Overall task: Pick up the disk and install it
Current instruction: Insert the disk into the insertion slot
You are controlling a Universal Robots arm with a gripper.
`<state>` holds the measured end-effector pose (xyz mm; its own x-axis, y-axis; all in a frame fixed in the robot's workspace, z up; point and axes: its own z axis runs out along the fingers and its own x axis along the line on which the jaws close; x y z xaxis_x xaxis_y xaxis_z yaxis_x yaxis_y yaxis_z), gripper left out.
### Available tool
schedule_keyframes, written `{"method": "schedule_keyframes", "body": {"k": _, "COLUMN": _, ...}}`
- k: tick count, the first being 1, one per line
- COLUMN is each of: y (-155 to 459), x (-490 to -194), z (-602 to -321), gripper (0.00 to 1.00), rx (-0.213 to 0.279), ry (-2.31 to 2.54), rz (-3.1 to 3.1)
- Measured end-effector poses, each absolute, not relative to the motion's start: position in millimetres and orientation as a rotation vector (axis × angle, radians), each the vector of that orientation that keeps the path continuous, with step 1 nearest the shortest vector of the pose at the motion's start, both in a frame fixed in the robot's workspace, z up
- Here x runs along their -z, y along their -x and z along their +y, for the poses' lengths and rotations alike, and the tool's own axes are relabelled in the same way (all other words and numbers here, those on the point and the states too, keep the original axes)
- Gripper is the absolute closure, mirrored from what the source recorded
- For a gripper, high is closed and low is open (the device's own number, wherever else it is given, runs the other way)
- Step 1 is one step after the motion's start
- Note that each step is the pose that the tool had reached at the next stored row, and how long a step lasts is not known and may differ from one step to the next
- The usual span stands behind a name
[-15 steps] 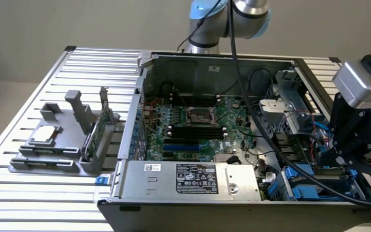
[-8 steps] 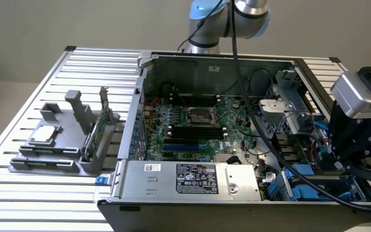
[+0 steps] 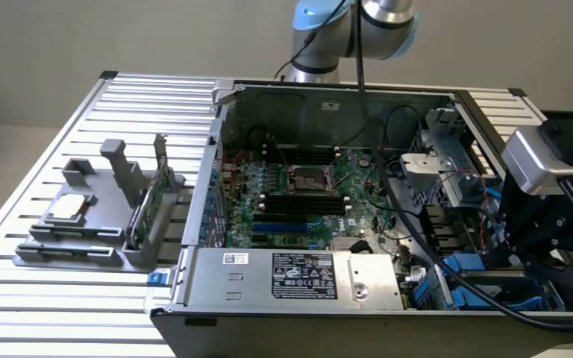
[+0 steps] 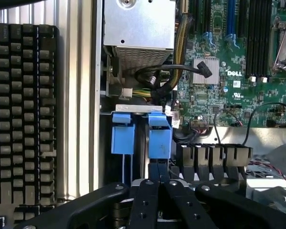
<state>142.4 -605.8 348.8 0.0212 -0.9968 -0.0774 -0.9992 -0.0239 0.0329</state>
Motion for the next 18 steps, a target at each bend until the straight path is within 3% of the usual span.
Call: {"method": "schedule_keyframes", "body": {"k": 18, "y": -144.5, "x": -327.0, "z": -604.0, "gripper": 0.89, "rx": -0.127, "ry": 2.220, "rz": 2.171}}
